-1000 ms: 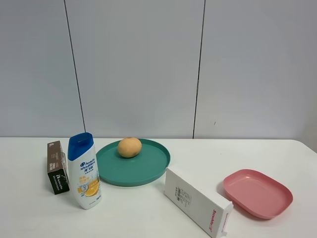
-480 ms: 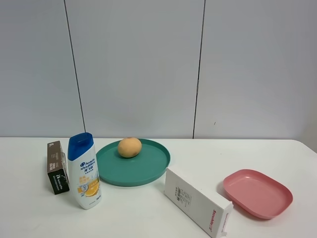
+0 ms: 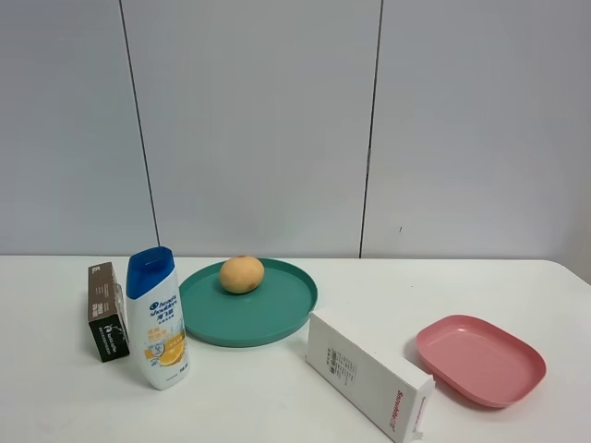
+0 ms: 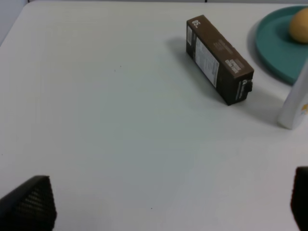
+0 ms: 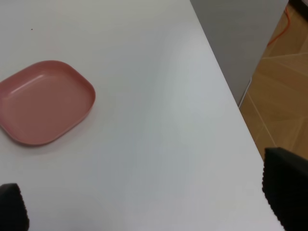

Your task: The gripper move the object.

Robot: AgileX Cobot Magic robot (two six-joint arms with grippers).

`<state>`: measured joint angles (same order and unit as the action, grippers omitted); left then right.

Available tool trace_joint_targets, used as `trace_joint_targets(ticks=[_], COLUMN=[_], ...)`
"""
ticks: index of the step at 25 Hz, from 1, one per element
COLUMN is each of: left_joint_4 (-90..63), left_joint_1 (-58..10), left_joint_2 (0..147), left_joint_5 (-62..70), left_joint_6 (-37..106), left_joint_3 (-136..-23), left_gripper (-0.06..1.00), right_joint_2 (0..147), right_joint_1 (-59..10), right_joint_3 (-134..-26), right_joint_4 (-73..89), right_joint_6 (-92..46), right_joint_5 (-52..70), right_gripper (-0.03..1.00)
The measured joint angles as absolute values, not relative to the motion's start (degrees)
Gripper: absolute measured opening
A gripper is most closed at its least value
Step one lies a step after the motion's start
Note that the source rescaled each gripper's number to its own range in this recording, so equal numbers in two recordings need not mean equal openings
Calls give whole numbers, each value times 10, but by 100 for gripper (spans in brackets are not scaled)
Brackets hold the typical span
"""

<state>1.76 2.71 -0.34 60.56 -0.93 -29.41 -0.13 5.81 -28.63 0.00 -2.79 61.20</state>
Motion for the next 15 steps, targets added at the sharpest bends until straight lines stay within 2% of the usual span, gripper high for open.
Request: trace_joint_targets(ticks=[15], left_joint_4=[18], left_joint_1=[27], left_joint_2=[-3], left_joint_5=[606], left_joint_6=[-9], left_joint_3=[-294], left_gripper=[100], right_joint_2=[-1], right_joint_1=[58], right_joint_3=[-286], right_joint_4=[0], right_joint_6=[-28], right_joint_5=[612], right_gripper=[100])
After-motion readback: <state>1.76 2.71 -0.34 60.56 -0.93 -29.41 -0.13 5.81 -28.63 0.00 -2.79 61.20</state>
